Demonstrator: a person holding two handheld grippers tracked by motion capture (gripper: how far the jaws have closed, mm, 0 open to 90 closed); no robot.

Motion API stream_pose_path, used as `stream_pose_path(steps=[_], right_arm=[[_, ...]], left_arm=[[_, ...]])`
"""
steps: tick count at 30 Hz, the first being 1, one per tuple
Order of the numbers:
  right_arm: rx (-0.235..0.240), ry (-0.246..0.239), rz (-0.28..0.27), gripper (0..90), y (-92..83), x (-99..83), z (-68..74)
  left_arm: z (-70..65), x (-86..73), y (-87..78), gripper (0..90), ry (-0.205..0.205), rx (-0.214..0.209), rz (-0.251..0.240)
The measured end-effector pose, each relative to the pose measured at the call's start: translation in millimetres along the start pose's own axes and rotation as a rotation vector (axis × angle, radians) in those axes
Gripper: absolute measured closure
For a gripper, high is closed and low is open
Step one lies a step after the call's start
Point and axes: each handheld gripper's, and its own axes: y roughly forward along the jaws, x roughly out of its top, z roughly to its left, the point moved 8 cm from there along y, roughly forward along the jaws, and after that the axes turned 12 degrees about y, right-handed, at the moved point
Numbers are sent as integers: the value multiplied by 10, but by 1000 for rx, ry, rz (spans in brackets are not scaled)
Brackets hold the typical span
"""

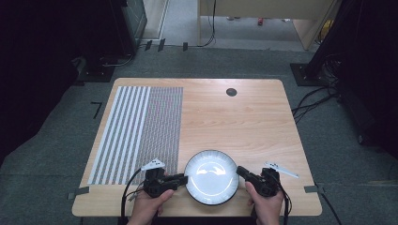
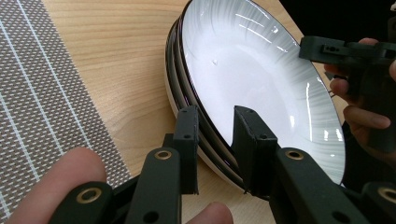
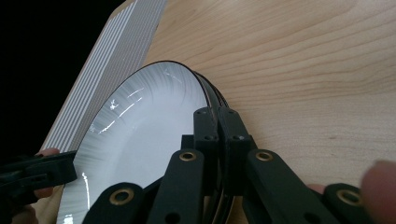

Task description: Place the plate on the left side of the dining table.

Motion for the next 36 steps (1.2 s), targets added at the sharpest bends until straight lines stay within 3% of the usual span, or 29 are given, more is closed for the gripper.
stream_pose_path(steps=[5, 6, 7, 12, 17, 26, 33, 36], right_arm=[[26, 40, 12, 871, -12, 2, -24], [39, 67, 19, 870, -19, 1, -39], [45, 74, 19, 869, -23, 4, -45], [68, 98, 22, 866, -52, 10, -43], [76, 109, 30, 861, -64, 5, -49], [38, 55, 54, 818, -70, -38, -40], [27, 14, 116, 789, -87, -47, -5], [-2, -38, 110, 782, -79, -50, 18]], left_arm=[[-22, 2, 13, 720, 28, 45, -2], [-29, 2, 18, 719, 40, 61, -4], [-47, 2, 27, 720, 64, 91, -2], [-70, -2, 45, 715, 98, 137, 0], [-112, -4, 69, 704, 153, 212, 2], [-121, -3, 70, 694, 159, 223, -5], [-109, -6, 79, 695, 149, 216, -4], [-104, -5, 75, 699, 140, 209, -4]])
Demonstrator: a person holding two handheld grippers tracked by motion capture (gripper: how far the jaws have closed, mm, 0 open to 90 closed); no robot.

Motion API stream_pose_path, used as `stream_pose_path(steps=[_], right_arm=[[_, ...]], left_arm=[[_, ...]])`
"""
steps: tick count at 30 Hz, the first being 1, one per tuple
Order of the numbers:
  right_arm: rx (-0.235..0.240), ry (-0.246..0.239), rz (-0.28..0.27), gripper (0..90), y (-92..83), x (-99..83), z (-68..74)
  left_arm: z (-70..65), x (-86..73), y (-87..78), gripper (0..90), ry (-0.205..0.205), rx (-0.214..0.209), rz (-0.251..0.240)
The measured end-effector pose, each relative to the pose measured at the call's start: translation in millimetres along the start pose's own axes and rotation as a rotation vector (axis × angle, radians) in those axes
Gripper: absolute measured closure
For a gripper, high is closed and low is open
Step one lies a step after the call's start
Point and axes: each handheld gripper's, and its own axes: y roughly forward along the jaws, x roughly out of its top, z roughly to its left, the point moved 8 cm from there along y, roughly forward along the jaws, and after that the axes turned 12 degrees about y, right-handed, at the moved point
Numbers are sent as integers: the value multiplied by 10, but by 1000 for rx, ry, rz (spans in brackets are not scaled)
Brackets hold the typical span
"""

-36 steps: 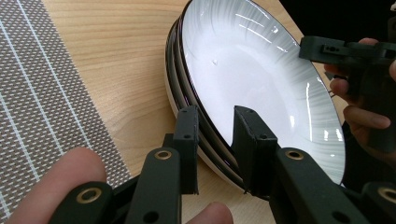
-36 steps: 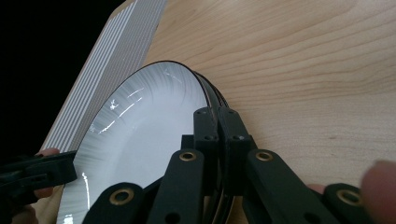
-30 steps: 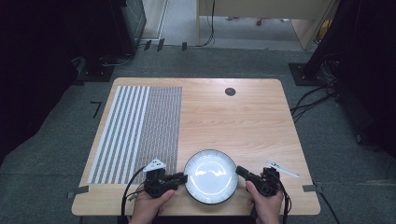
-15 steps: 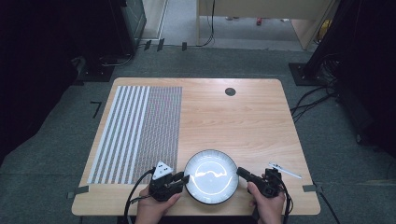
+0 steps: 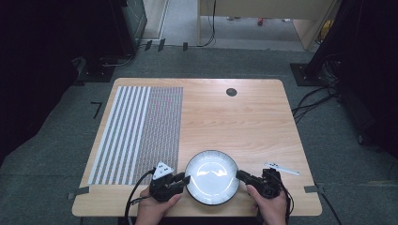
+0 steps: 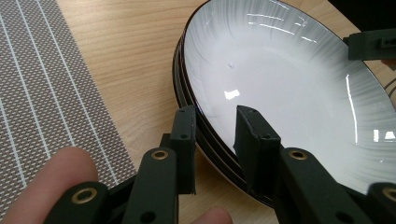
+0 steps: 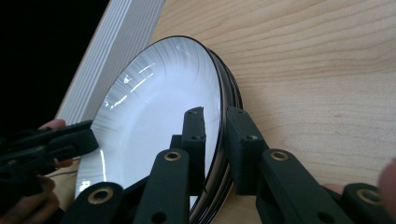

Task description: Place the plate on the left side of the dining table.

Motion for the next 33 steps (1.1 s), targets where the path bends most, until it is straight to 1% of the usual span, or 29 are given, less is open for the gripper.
stream_pose_path(steps=[2, 4, 5, 8, 9, 10, 11, 12, 13, 14, 15, 16, 17, 19, 20, 22, 25, 26, 27, 28, 29, 30, 31, 32, 33], right_arm=[[-16, -17, -1, 777, 9, -2, 18], [-21, -22, -1, 776, 13, -2, 23], [-21, -21, 1, 774, 18, 2, 26], [-5, 1, 11, 767, 40, 10, 35], [24, 26, 46, 759, 80, -12, 56], [24, 26, 46, 759, 80, -12, 56], [24, 22, 75, 757, 133, -51, 62], [-21, 6, 36, 784, 177, -61, 70], [-38, 4, 31, 793, 185, -50, 72], [-38, 4, 31, 793, 185, -50, 72], [-38, 24, 26, 808, 192, -36, 65], [0, 91, 15, 825, 199, -9, 37], [-1, 108, 15, 833, 200, -6, 30], [0, 124, -6, 837, 201, -2, 27], [9, 137, -14, 837, 200, 1, 31], [22, 149, -27, 835, 194, 10, 35], [28, 150, -35, 833, 187, 11, 37], [34, 149, -37, 832, 185, 11, 39], [51, 162, -33, 830, 182, 8, 53], [51, 162, -33, 830, 182, 8, 53], [62, 167, -29, 829, 187, 3, 59], [62, 167, -29, 829, 187, 3, 59], [70, 176, -28, 829, 188, 0, 64], [89, 190, -21, 828, 195, -3, 71], [89, 190, -21, 828, 195, -3, 71]], left_arm=[[6, 0, -3, 701, -12, -11, -2], [13, 1, -6, 701, -26, -23, -3], [16, 1, -6, 701, -30, -27, -3], [20, -1, -3, 703, -34, -29, -3], [20, -4, 0, 707, -36, -30, 0], [20, -5, 4, 707, -35, -30, 0], [21, -4, 2, 708, -35, -29, -1], [22, -3, -1, 710, -34, -30, -1], [24, -5, -1, 712, -34, -34, 1], [27, -5, -2, 712, -35, -35, 1], [30, -6, -2, 718, -36, -37, 1], [31, -5, -2, 713, -38, -42, -1], [32, -5, -5, 701, -44, -52, 0], [38, -4, -6, 699, -60, -69, -3], [38, -4, -6, 697, -60, -69, -3], [44, -4, -6, 697, -66, -76, -4], [53, -3, -8, 698, -79, -86, -3], [57, -1, -11, 703, -87, -94, -4], [77, 3, -23, 714, -117, -124, -6], [77, 3, -23, 720, -117, -124, -6], [84, 8, -29, 721, -130, -139, -11], [89, 12, -35, 721, -138, -150, -15], [91, 20, -41, 720, -141, -158, -23], [91, 27, -46, 706, -141, -163, -30], [89, 36, -50, 706, -139, -168, -37]])
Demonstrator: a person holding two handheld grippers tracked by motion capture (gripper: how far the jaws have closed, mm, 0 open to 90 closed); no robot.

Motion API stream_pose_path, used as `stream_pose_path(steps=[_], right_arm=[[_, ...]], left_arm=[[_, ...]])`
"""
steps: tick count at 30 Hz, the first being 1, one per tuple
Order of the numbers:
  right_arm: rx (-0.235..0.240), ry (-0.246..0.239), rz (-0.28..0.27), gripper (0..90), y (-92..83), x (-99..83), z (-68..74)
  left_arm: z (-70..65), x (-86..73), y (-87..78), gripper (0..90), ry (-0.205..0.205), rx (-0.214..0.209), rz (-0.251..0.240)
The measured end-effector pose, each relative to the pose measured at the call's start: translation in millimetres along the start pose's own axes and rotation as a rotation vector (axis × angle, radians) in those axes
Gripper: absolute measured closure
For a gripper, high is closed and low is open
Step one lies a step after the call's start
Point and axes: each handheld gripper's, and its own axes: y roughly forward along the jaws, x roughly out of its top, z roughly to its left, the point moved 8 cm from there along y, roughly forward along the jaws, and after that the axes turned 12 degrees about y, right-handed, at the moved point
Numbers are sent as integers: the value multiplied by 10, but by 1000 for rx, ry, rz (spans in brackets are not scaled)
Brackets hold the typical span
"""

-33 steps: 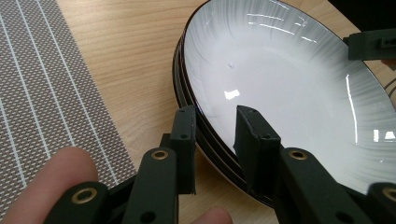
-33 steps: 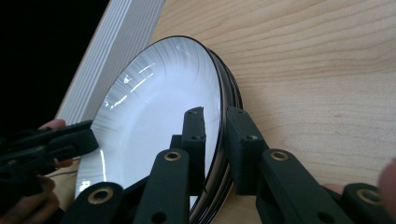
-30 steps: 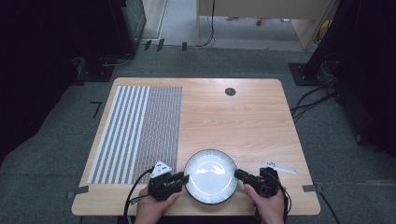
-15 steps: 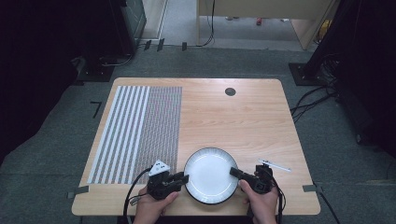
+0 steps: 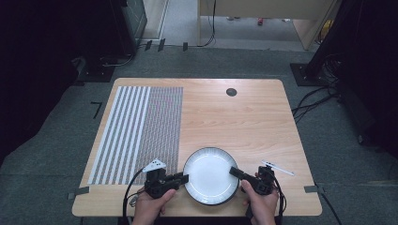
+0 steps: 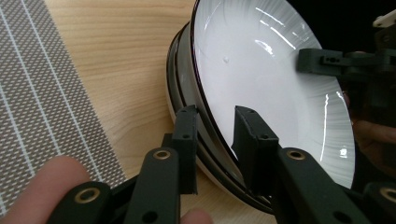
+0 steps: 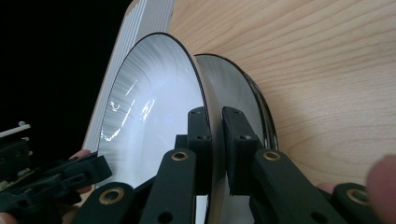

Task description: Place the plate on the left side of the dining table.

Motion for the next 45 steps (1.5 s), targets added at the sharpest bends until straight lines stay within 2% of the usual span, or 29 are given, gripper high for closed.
stream_pose_path(steps=[2, 10, 17, 24, 27, 28, 29, 33, 34, 39, 45], right_arm=[[14, 14, 5, 828, 1, -6, 9], [46, -22, -1, 820, -28, -28, 162], [64, -35, 5, 819, -3, 10, 344], [77, -55, 6, 818, 65, 52, 516], [89, -68, 7, 816, 115, 88, 645], [89, -68, 7, 816, 115, 88, 645], [94, -76, 8, 814, 143, 108, 715], [100, -87, 11, 814, 185, 134, 820], [104, -91, 10, 814, 218, 159, 882], [113, -100, 10, 814, 274, 214, 996], [126, -107, -4, 813, 344, 352, 1217]], left_arm=[[-6, 13, -8, 689, -1, -5, -12], [-3, 59, -71, 737, -18, -1, 2], [28, 191, -185, 757, -5, 38, 1], [113, 327, -328, 767, -9, 64, -26], [156, 386, -390, 771, -9, 75, -38], [173, 405, -411, 771, -7, 79, -41], [190, 425, -432, 774, -6, 82, -44], [259, 514, -515, 779, -8, 95, -54], [275, 539, -534, 780, -8, 98, -58], [355, 679, -623, 784, -1, 112, -76], [444, 893, -700, 792, 6, 120, -100]])
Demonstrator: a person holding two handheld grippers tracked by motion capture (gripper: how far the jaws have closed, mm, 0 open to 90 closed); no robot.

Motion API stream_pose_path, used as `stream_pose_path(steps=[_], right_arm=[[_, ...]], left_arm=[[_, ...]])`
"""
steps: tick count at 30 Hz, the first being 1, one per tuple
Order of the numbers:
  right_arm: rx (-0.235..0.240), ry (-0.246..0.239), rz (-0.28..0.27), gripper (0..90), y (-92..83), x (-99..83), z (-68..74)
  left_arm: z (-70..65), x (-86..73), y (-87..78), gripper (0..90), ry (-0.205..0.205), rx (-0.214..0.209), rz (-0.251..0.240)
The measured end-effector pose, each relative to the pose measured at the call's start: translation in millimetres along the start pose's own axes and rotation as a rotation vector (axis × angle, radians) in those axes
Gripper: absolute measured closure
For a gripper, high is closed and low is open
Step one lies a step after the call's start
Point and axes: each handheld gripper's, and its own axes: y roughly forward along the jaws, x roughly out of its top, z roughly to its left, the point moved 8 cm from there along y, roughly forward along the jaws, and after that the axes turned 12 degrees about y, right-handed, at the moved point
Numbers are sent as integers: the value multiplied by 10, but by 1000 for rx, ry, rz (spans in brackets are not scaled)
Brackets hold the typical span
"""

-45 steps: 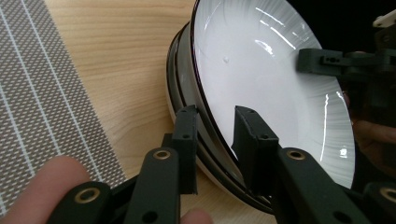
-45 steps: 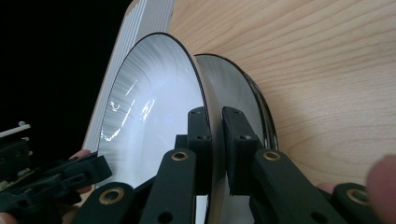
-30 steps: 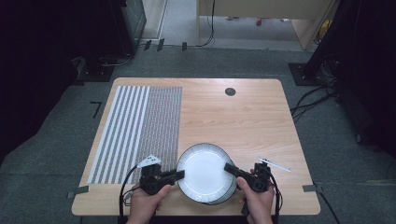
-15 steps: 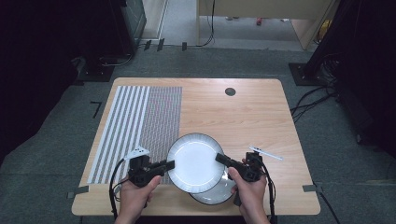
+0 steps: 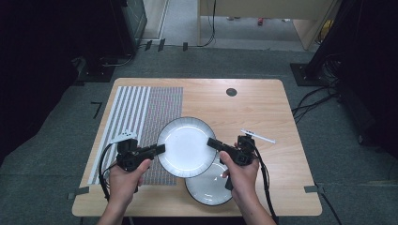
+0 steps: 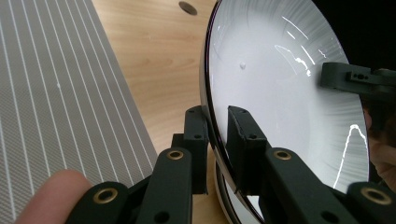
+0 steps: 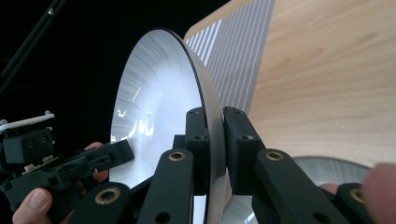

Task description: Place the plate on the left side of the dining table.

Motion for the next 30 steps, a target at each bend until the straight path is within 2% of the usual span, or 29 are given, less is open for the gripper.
stream_pose_path(steps=[6, 11, 21, 23, 30], right_arm=[[11, 12, -17, 813, 79, 148, 107], [13, 8, -24, 813, 147, 225, 175], [15, 8, 8, 811, 433, 283, 332], [15, 3, 20, 812, 536, 282, 386], [17, 6, 37, 814, 770, 269, 499]], left_arm=[[90, 236, -5, 797, 16, 11, -14], [190, 356, -24, 801, 5, 13, -29], [437, 411, -154, 802, -23, 45, -41], [493, 420, -191, 802, -29, 52, -42], [740, 477, -328, 806, -52, 78, -36]])
